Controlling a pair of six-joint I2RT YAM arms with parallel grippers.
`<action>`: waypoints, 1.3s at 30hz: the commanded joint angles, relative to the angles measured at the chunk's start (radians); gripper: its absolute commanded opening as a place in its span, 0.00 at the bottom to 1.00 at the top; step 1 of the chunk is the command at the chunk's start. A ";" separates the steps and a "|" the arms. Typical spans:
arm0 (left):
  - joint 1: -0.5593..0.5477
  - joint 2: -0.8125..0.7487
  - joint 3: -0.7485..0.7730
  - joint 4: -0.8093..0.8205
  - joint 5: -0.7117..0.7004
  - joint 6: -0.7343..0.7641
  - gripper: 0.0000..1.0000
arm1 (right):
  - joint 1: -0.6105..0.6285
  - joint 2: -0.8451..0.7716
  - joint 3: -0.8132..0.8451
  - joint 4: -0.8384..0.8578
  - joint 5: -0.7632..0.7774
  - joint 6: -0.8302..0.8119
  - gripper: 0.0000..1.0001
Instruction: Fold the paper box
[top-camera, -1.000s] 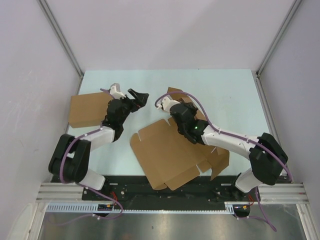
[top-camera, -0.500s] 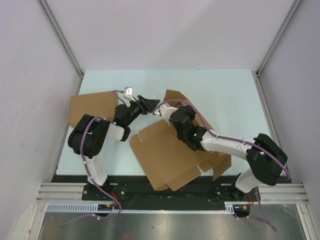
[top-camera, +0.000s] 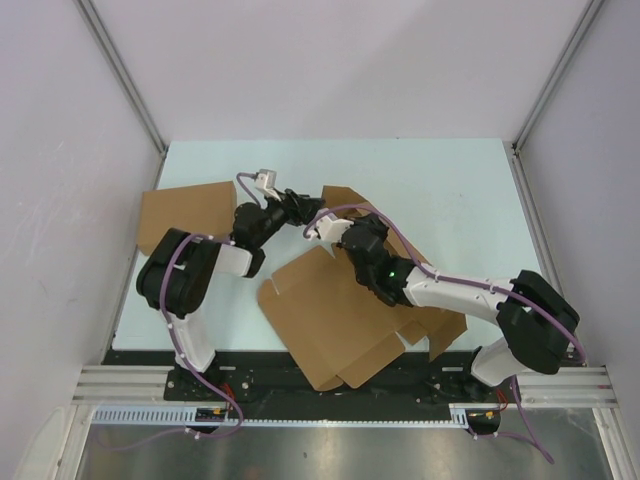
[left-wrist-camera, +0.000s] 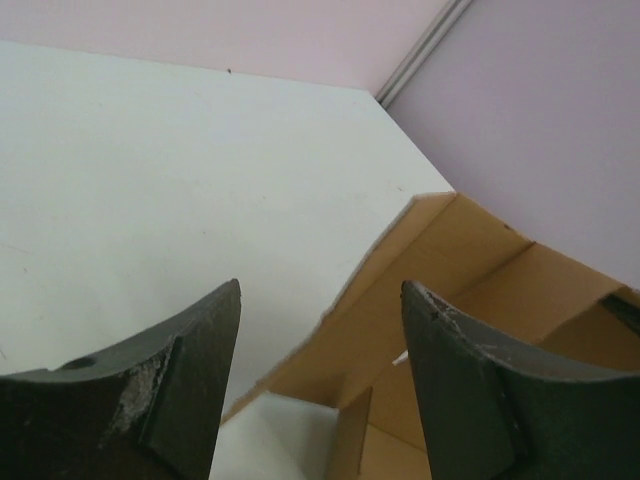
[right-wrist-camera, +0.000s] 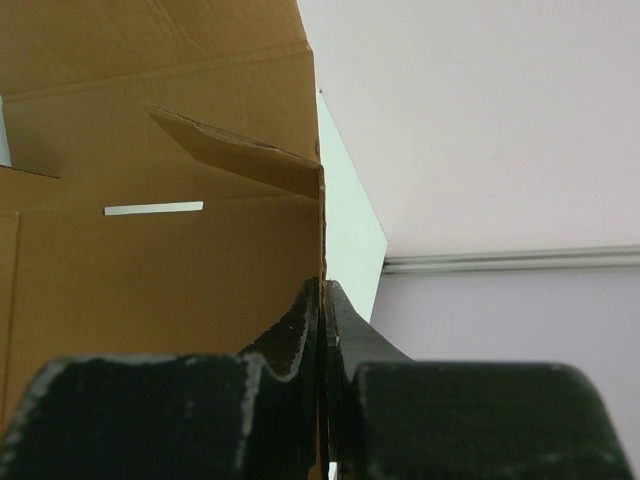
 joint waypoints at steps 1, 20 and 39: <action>-0.017 -0.018 0.089 -0.084 0.024 0.140 0.69 | 0.008 -0.040 -0.001 0.043 -0.021 -0.003 0.02; -0.116 -0.186 -0.035 -0.196 -0.024 0.226 0.17 | 0.008 -0.021 -0.001 0.042 -0.008 0.014 0.02; -0.277 -0.340 -0.284 -0.132 -0.392 0.130 0.05 | 0.093 0.022 0.002 0.083 0.061 -0.020 0.05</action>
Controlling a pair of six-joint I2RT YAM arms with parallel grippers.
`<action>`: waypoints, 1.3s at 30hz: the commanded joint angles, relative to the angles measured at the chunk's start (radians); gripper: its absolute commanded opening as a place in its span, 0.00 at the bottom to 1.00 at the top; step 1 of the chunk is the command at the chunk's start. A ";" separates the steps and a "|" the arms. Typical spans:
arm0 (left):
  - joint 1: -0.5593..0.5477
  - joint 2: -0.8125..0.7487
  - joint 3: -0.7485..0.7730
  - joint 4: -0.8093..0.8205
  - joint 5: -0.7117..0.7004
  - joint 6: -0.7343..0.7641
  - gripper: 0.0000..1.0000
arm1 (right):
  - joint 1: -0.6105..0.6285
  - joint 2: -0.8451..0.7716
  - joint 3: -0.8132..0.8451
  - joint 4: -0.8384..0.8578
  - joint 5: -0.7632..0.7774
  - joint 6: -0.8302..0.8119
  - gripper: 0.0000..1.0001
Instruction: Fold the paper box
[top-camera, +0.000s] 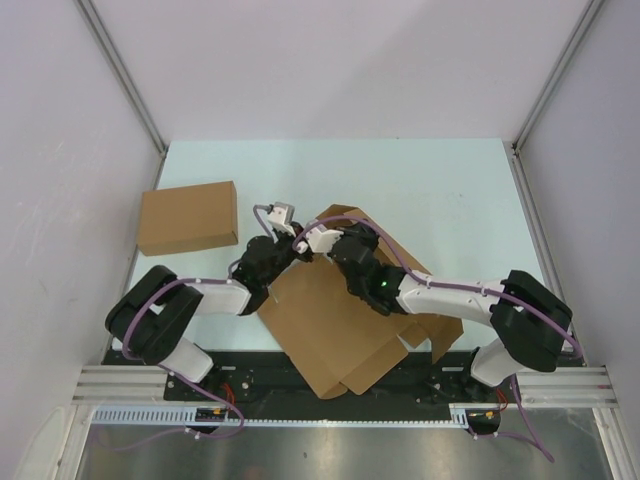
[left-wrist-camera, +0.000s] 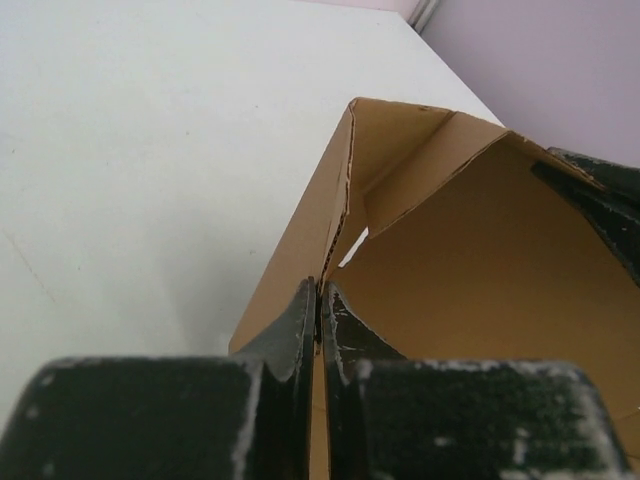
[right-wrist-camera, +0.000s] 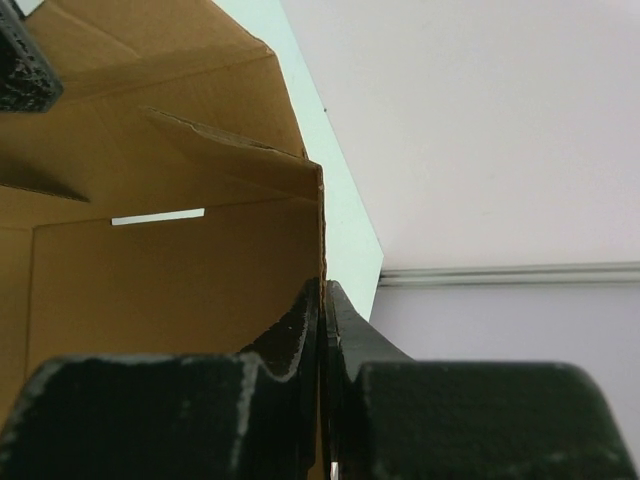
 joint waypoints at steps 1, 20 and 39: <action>-0.040 -0.033 -0.061 0.086 -0.146 -0.070 0.05 | 0.025 -0.007 0.006 0.050 0.017 -0.003 0.05; -0.126 -0.058 -0.106 0.082 -0.318 -0.309 0.05 | 0.064 -0.007 0.006 0.007 0.044 0.046 0.08; -0.245 -0.087 -0.115 0.108 -0.401 -0.466 0.04 | 0.060 -0.021 0.007 -0.030 0.017 0.081 0.07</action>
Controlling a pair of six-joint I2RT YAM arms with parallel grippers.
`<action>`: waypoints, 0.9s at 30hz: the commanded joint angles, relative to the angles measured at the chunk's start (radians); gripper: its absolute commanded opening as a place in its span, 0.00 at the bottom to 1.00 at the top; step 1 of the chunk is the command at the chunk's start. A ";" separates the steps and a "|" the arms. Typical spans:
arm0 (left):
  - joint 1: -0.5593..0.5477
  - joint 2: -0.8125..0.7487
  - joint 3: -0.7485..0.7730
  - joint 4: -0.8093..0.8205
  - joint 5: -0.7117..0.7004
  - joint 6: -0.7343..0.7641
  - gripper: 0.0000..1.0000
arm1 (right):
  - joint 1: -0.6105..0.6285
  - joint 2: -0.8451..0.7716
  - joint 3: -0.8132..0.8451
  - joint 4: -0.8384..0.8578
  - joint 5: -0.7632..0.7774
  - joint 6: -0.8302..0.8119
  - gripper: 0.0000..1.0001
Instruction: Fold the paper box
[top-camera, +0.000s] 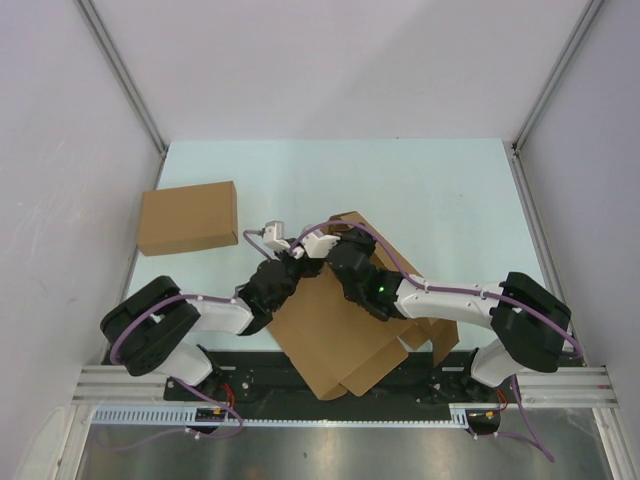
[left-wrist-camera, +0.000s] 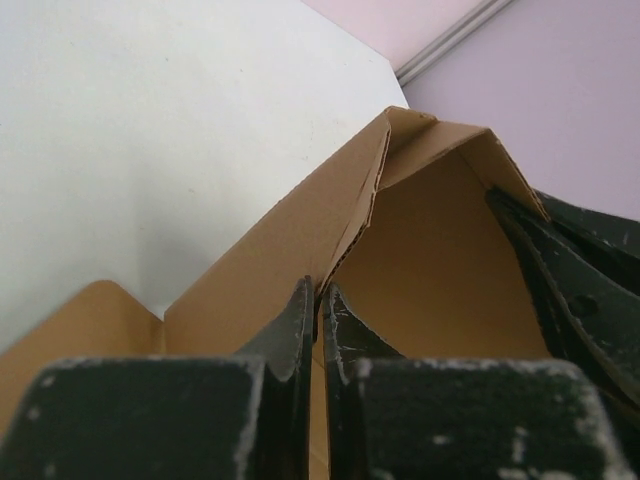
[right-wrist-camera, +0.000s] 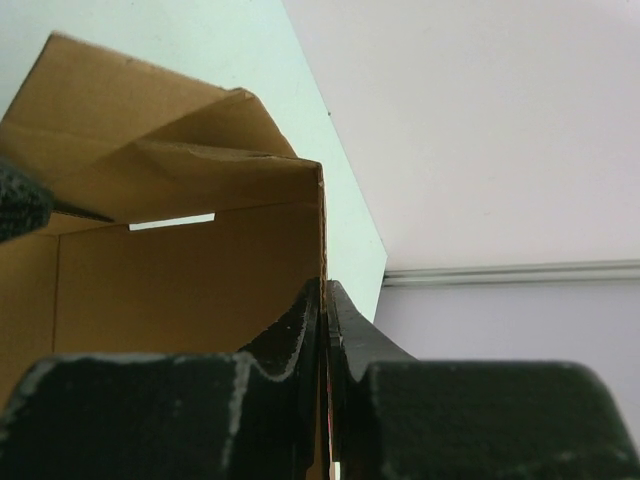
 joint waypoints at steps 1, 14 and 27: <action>-0.053 -0.012 0.002 0.083 -0.038 -0.066 0.04 | 0.006 -0.018 0.006 -0.026 -0.020 0.057 0.07; -0.079 0.083 -0.014 0.171 -0.084 -0.078 0.04 | 0.019 -0.019 0.006 -0.034 -0.023 0.109 0.20; -0.079 0.127 -0.015 0.214 -0.107 -0.092 0.04 | -0.011 -0.067 0.075 -0.141 -0.119 0.266 0.26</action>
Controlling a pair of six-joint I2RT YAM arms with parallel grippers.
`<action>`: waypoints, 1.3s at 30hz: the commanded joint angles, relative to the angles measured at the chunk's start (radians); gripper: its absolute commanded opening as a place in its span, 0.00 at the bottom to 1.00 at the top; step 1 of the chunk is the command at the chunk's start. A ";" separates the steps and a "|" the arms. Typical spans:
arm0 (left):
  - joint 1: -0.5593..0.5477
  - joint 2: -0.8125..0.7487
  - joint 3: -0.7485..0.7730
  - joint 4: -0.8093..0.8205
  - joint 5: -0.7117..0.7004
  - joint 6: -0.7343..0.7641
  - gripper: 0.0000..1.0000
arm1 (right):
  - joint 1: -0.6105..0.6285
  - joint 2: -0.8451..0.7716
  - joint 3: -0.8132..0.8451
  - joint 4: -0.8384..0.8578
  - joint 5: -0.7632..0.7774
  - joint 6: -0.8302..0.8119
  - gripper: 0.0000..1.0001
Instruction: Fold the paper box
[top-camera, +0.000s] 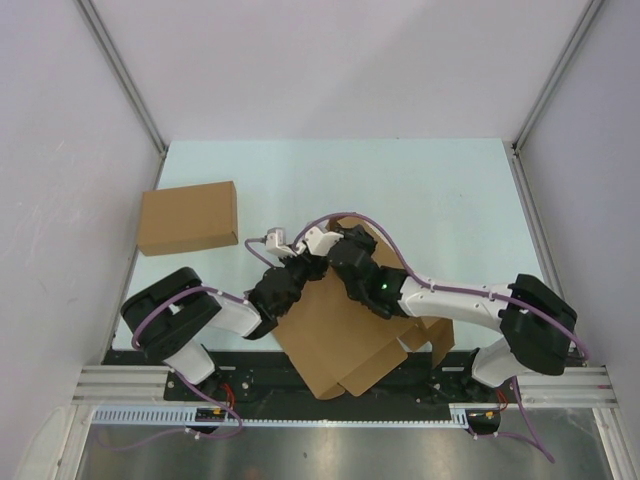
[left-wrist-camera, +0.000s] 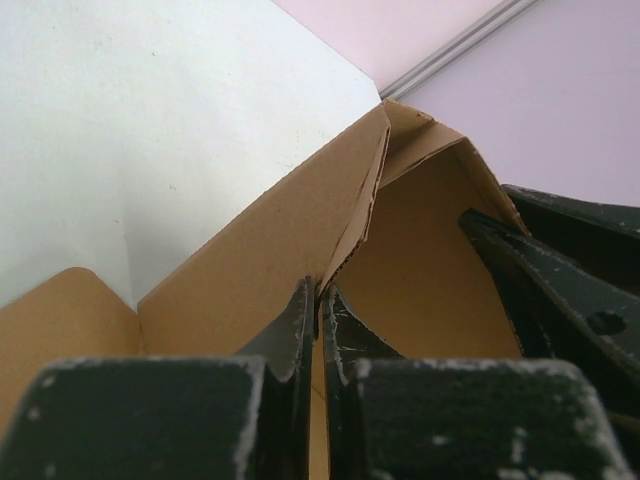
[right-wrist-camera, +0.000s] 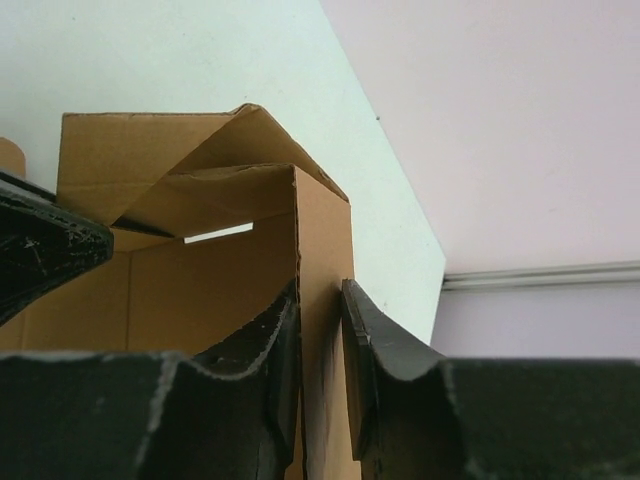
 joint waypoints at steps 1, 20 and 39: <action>-0.016 0.002 0.000 0.031 -0.015 -0.025 0.04 | -0.012 -0.045 0.052 -0.038 -0.061 0.104 0.26; -0.016 -0.014 0.029 -0.005 -0.020 0.016 0.04 | -0.036 -0.073 0.075 -0.130 -0.144 0.195 0.23; -0.028 -0.024 0.035 -0.029 -0.041 0.042 0.04 | -0.009 -0.067 0.073 -0.265 -0.236 0.288 0.37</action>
